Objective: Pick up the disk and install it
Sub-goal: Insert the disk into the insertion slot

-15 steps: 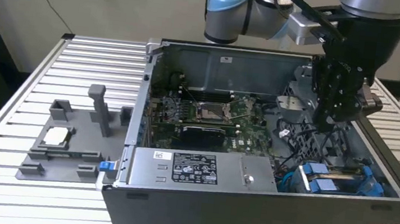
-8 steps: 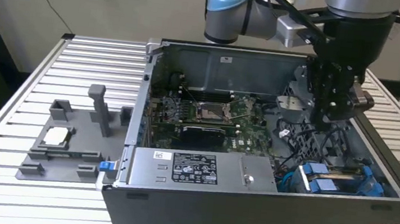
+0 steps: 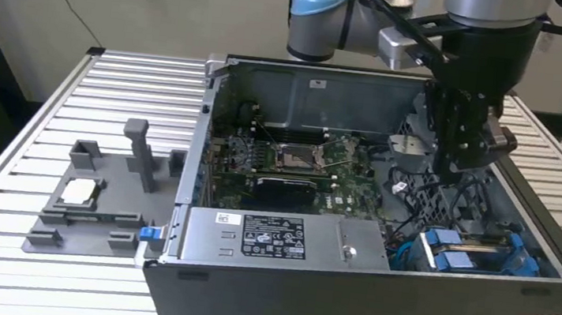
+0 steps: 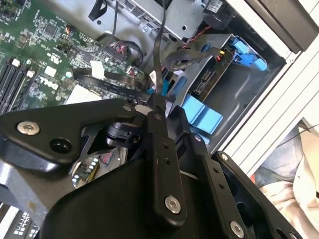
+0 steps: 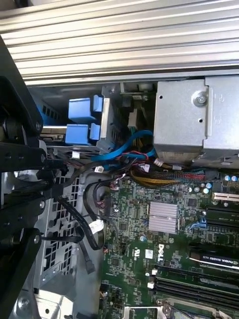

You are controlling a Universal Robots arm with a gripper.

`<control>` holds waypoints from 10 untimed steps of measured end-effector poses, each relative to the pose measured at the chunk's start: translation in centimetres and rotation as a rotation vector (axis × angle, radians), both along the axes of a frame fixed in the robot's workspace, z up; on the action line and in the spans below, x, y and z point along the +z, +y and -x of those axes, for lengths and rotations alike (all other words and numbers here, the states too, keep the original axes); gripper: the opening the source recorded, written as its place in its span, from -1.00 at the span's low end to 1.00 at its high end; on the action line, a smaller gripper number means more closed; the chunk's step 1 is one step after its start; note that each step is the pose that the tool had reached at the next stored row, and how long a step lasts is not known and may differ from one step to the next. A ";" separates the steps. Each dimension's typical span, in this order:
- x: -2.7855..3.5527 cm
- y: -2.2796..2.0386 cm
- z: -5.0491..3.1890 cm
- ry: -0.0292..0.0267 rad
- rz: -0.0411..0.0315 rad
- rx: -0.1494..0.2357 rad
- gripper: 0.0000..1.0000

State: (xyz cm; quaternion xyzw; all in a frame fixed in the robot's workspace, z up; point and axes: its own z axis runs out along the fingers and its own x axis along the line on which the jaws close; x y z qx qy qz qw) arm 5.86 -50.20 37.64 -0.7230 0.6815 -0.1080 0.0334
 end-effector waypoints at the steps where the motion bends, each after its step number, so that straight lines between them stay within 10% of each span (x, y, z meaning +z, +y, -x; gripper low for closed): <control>1: -0.03 0.00 0.06 -0.0002 0.0008 0.000 -0.47; 10: -0.08 0.00 0.09 -0.0006 0.0036 0.000 -0.47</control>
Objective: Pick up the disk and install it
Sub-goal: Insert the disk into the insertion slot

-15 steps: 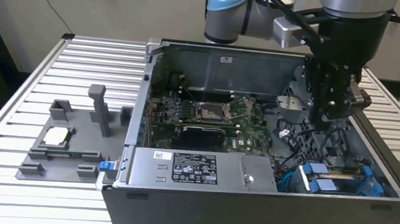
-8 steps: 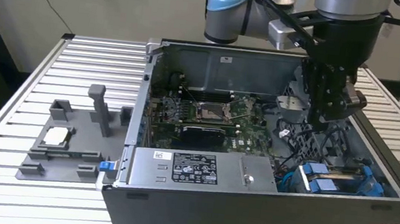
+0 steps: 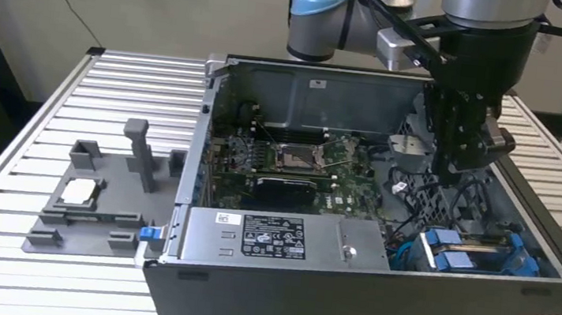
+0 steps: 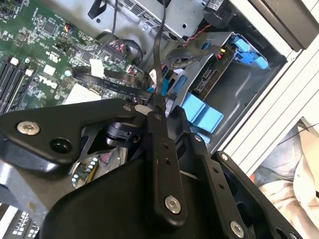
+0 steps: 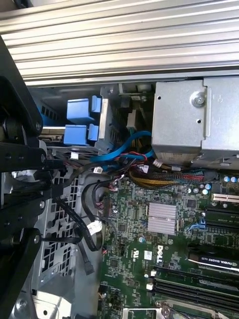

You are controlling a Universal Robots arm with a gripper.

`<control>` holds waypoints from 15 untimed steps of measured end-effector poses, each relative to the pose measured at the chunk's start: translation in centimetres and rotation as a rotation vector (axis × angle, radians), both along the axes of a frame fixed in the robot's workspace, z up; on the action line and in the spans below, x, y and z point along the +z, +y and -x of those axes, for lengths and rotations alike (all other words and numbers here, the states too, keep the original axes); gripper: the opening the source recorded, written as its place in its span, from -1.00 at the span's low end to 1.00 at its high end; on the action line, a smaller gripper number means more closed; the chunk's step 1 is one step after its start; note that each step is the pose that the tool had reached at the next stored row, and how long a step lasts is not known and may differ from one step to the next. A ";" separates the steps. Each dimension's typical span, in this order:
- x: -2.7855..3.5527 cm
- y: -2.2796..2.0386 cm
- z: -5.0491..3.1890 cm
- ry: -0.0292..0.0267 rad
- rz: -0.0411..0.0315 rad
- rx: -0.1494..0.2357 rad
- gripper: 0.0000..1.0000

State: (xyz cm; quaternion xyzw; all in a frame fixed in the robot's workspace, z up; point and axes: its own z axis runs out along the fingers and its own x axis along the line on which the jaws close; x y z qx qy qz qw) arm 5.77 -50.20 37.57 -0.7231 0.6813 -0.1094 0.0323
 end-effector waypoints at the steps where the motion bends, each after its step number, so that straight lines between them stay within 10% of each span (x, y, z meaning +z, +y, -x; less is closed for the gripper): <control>1: 0.00 0.00 0.00 -0.0002 0.0001 0.000 -0.47; 15: 0.00 0.00 0.00 -0.0003 0.0001 0.000 -0.68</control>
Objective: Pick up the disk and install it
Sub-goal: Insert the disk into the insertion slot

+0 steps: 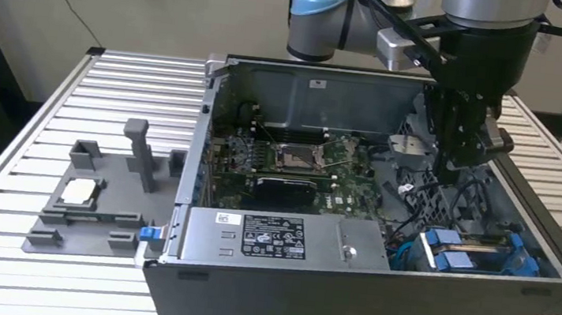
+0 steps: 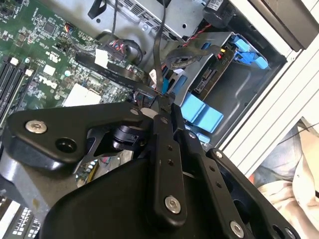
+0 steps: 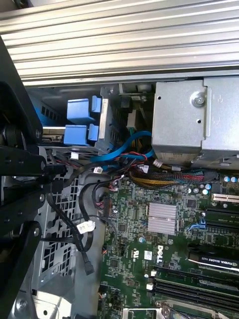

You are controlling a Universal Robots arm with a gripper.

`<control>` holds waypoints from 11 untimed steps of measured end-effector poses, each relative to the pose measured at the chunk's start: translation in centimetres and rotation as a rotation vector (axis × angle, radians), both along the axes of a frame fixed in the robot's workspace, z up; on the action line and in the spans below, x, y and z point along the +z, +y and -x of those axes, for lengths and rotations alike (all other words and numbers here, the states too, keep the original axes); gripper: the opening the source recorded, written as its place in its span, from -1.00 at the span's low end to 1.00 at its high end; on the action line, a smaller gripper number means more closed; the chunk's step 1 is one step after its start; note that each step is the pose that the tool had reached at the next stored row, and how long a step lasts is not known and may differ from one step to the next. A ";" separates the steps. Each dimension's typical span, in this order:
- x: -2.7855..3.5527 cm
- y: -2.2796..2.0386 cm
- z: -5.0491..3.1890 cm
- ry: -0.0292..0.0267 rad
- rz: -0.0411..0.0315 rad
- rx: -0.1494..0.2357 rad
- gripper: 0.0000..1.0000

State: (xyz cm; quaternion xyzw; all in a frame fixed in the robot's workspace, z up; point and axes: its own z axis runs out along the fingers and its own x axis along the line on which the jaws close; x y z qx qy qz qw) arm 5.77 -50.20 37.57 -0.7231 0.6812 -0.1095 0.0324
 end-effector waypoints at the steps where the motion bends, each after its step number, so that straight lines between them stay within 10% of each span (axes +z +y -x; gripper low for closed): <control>1: 0.00 0.00 0.00 -0.0001 0.0000 0.000 -0.68; 11: -0.18 -1.21 -0.65 0.0066 -0.0001 0.000 -0.68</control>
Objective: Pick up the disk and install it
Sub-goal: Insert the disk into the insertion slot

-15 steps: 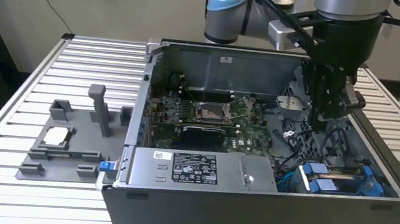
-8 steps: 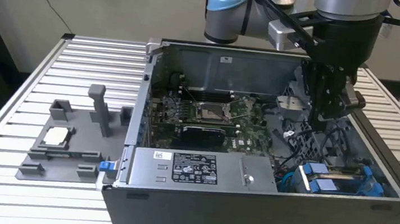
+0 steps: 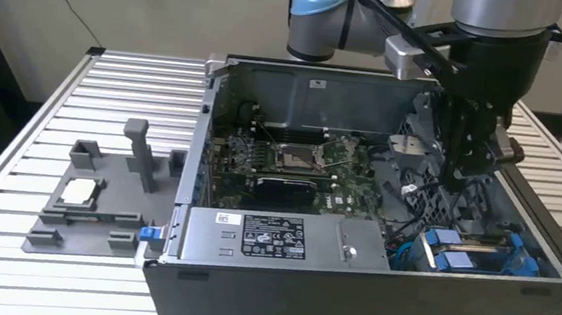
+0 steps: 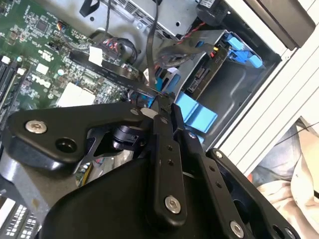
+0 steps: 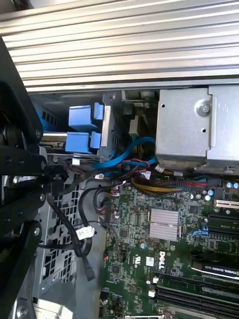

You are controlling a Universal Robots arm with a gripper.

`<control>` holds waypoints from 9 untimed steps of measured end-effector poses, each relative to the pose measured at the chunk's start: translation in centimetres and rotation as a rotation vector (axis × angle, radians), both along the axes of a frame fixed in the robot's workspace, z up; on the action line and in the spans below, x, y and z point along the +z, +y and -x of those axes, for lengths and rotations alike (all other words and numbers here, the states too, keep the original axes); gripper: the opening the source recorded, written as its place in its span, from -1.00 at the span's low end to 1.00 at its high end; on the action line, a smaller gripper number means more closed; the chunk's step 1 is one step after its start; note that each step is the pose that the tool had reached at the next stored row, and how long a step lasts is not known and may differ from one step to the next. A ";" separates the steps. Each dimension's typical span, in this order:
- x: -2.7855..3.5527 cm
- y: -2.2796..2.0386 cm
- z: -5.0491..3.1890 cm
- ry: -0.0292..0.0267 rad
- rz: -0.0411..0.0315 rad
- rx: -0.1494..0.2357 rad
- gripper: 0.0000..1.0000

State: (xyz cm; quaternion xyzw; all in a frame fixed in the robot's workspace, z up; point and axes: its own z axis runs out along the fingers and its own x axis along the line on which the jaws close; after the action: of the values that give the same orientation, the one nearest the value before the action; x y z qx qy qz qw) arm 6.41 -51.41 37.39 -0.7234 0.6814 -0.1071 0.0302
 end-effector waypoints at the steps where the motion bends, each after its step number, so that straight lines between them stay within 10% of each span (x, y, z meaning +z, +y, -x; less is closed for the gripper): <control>1: -0.03 -0.22 -0.12 0.0016 -0.0001 0.000 -0.68; 9: -0.23 -2.05 -1.03 0.0181 -0.0004 0.000 -0.68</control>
State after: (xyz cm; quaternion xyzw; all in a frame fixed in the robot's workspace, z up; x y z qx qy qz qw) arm 7.45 -53.46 37.16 -0.7244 0.6816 -0.1004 0.0242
